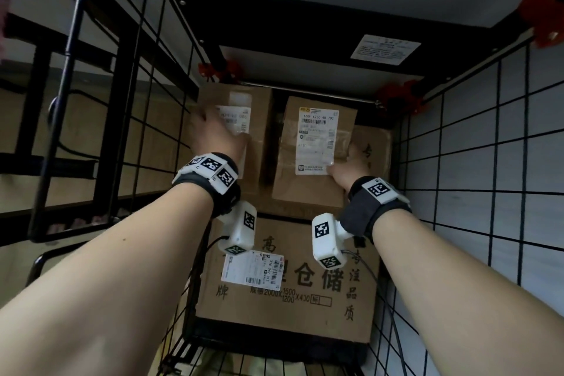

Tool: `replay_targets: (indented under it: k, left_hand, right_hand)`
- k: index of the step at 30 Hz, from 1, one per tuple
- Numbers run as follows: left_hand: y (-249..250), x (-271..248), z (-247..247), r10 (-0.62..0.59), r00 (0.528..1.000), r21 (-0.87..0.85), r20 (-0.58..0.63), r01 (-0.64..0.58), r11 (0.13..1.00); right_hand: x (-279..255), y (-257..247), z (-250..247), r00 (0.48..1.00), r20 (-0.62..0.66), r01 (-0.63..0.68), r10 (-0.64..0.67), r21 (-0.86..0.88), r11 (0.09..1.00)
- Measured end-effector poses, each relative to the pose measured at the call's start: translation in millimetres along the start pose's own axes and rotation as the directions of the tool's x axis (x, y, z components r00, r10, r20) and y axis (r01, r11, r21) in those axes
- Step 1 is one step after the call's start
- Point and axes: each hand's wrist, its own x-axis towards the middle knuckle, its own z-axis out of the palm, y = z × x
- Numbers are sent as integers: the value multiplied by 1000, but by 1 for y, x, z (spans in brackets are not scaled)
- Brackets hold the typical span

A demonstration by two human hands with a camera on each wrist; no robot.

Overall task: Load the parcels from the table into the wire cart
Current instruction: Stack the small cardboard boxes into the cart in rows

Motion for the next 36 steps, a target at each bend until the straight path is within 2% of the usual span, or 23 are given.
replay_targets:
  k: [4,9,15,26,36]
  left_hand:
    - [-8,2,-5,26,1000,10,-14,-26,1000]
    - [-9,-4,-7,-4,991,36,132,-1,999]
    - [-14,-6,-6,29,981,-25,193,-25,999]
    - [-15,-8,-8,24,980,-31,196,-18,999]
    - [-16,-11,-10,51,979,-16,195,-49,999]
  right_hand:
    - [-6,-7,7,1000,27,5,-4,-17,1000]
    - [-7,-9,8,1000,20,11,-10,-55,998]
    - [-4,-9,-3,1000,0,-20,20,-41,999]
    - [-9,-5,-2,1000,0,-4,4,-17,1000]
    - [-12,-8,-5,999,-6,-35,35,-93,995]
